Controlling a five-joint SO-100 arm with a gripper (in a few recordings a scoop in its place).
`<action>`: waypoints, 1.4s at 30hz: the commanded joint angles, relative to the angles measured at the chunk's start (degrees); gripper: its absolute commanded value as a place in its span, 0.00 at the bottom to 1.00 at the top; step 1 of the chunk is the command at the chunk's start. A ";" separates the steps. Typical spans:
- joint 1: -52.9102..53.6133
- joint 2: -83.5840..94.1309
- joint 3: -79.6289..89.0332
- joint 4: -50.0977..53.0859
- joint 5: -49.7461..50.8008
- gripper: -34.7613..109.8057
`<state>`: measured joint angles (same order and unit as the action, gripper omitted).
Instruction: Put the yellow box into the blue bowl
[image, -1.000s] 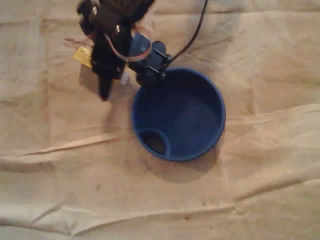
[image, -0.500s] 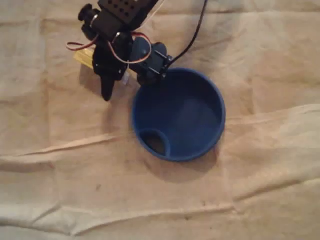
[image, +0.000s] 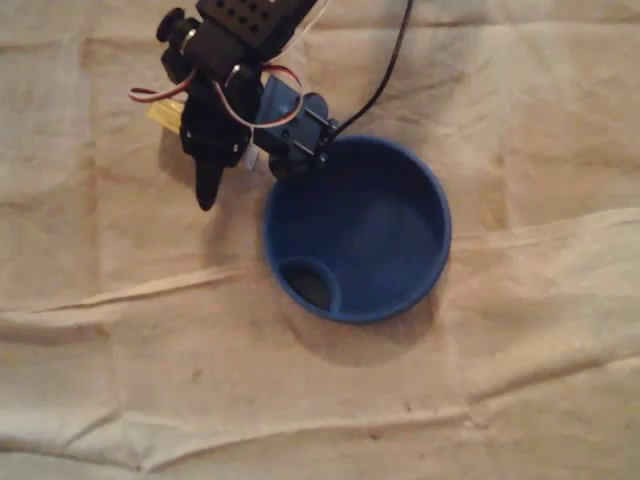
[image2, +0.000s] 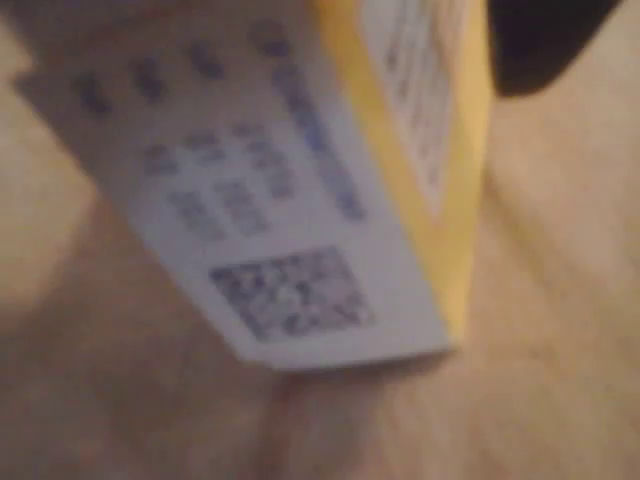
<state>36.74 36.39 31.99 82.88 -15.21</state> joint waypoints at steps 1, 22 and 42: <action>0.09 1.93 -3.25 -0.62 -0.35 0.52; 0.26 2.02 -3.43 -1.58 -0.35 0.24; 3.78 11.60 -3.34 -0.62 -0.35 0.24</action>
<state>39.38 37.44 31.99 81.91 -15.21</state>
